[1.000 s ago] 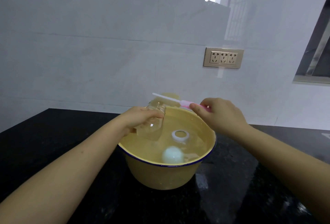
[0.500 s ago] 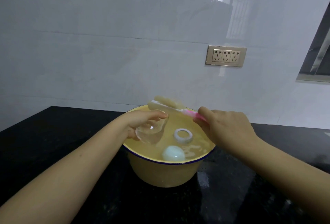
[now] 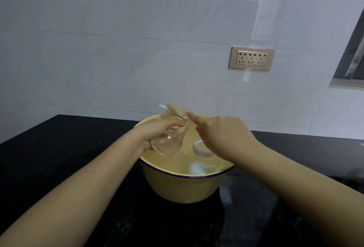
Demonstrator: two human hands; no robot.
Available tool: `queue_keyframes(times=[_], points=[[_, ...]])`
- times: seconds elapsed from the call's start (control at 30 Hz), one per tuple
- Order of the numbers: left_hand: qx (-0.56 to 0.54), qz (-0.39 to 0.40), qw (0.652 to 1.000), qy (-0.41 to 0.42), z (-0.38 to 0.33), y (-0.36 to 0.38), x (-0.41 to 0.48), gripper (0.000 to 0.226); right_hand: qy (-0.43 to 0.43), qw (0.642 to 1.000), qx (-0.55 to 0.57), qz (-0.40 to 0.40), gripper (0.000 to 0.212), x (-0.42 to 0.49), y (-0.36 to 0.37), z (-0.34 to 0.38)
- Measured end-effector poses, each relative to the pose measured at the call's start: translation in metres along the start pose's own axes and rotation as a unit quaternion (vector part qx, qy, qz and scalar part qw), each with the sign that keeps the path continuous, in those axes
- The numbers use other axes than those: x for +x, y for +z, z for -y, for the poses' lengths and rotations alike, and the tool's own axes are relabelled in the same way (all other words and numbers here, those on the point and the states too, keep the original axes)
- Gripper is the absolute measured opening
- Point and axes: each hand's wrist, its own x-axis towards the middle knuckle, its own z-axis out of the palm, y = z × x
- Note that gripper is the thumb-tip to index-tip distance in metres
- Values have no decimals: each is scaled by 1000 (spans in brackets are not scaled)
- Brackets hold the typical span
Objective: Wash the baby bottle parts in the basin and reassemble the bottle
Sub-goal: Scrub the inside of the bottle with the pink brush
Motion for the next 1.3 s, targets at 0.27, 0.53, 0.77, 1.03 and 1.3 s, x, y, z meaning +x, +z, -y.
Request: queue_keyframes(times=[0.27,0.53,0.77,1.03,1.3], points=[[50,-6,998,23,4,4,3,55,23,999,10,28,46,8,-1,6],[-20,29,999,1,1,-3,4,38,40,998,36,29,44,-33,-4,-25],[-149,40,988,-8,-3,-8,-3,39,84,991,94,46,48,-52,4,-44],[-187,86,978,-25,-6,-4,-11,35,81,992,92,35,47,-37,9,-39],[-141,111,979,-99,-10,-5,-10,45,50,993,73,78,44,-23,9,-39]])
